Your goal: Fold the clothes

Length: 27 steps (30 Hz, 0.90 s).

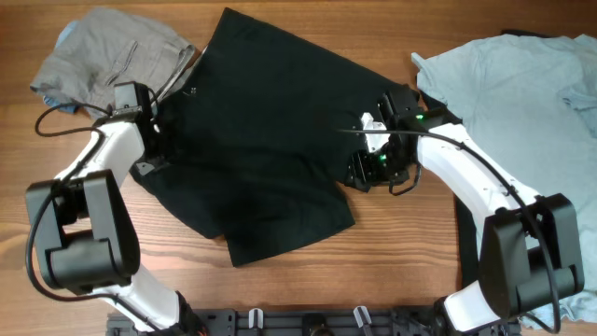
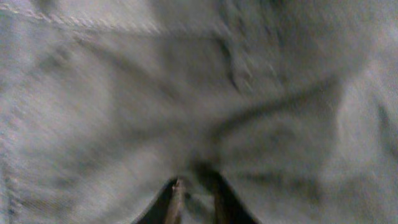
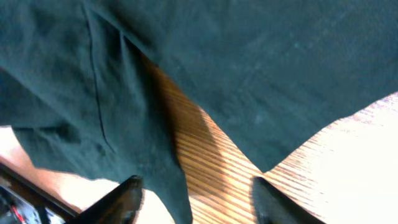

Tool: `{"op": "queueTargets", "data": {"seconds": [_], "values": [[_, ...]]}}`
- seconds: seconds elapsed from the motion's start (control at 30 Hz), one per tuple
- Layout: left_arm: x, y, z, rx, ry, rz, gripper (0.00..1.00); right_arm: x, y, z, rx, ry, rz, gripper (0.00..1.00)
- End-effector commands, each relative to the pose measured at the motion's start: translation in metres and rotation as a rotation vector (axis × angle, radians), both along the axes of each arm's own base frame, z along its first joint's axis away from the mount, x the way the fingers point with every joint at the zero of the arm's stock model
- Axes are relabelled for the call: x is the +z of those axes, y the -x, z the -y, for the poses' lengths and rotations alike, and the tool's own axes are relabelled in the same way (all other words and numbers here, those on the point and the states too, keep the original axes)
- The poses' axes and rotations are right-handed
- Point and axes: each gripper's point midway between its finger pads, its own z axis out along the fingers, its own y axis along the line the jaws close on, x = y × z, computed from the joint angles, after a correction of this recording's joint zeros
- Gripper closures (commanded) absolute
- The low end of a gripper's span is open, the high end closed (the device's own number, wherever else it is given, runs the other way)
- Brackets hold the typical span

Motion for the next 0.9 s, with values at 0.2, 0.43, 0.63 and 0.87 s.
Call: {"op": "queueTargets", "data": {"seconds": [0.2, 0.43, 0.63, 0.87], "values": [[0.1, -0.006, 0.072, -0.28, 0.073, 0.268, 0.75, -0.049, -0.076, 0.045, -0.461, 0.171, 0.199, 0.94], [0.105, 0.0, 0.106, -0.398, 0.076, 0.277, 0.74, -0.099, -0.112, 0.075, -0.593, 0.136, 0.204, 0.96], [0.108, -0.004, 0.11, -0.406, 0.076, 0.299, 0.61, -0.091, -0.181, 0.11, -0.661, 0.132, 0.333, 0.96], [0.108, -0.002, 0.12, -0.435, 0.083, 0.299, 0.42, 0.026, -0.267, 0.125, -0.522, 0.065, 0.596, 0.92]]}}
